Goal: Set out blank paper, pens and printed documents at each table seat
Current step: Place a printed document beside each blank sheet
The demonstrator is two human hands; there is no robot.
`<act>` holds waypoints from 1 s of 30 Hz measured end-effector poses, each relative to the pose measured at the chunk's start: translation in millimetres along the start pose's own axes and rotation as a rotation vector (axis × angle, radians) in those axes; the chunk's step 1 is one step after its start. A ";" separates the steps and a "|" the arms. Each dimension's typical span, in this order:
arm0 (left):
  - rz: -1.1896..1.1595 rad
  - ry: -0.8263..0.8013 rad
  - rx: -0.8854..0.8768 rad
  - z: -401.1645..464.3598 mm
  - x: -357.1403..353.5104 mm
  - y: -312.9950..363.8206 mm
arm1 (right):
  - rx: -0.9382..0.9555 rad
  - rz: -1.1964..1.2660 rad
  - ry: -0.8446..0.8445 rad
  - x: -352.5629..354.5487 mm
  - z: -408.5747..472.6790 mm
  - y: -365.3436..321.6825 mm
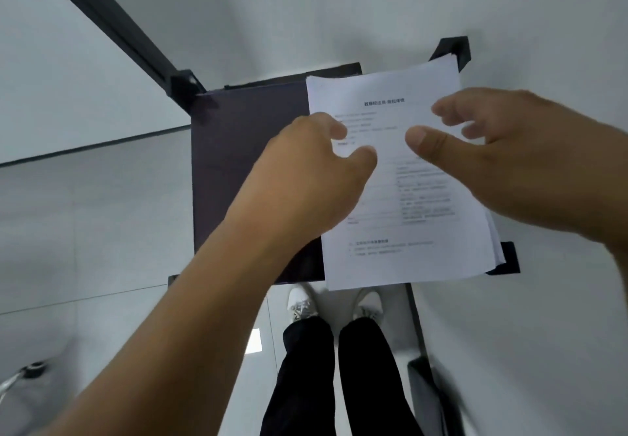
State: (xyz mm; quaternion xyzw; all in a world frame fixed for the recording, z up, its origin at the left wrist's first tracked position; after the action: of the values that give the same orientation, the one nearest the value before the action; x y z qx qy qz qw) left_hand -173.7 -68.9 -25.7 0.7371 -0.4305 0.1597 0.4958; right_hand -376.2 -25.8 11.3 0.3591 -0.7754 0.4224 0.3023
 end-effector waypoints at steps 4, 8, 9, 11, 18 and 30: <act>-0.052 0.054 0.046 14.6 -4.5 -21.3 | -0.047 0.028 0.054 -13.8 18.7 25.0; -0.128 0.020 0.136 26.4 -5.9 -35.9 | -0.137 0.052 0.084 -18.2 27.5 44.8; -0.147 -0.010 0.149 28.6 -6.9 -35.2 | -0.161 0.050 0.082 -19.3 28.7 49.3; -0.190 -0.046 0.136 33.6 -12.0 -34.4 | -0.206 0.039 0.075 -20.8 30.3 56.5; -0.268 -0.067 0.189 48.9 -20.4 -31.0 | -0.302 0.040 0.036 -24.6 40.7 69.8; -0.224 -0.033 0.262 58.2 -21.6 -33.0 | -0.294 0.122 0.002 -45.1 57.4 87.0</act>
State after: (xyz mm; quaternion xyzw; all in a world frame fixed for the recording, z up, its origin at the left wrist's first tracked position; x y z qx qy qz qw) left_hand -171.1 -104.6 -86.2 0.8412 -0.3291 0.1461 0.4033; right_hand -431.1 -28.8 -88.0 0.2627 -0.8489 0.3222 0.3264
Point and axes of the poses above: each hand's wrist, its own z-axis towards the middle knuckle, its own x-axis out of the back of the hand, y = z × x, the point moved 9 cm from there along z, towards the middle knuckle, and after that the axes turned 3 degrees about x, right-handed, at the moved point
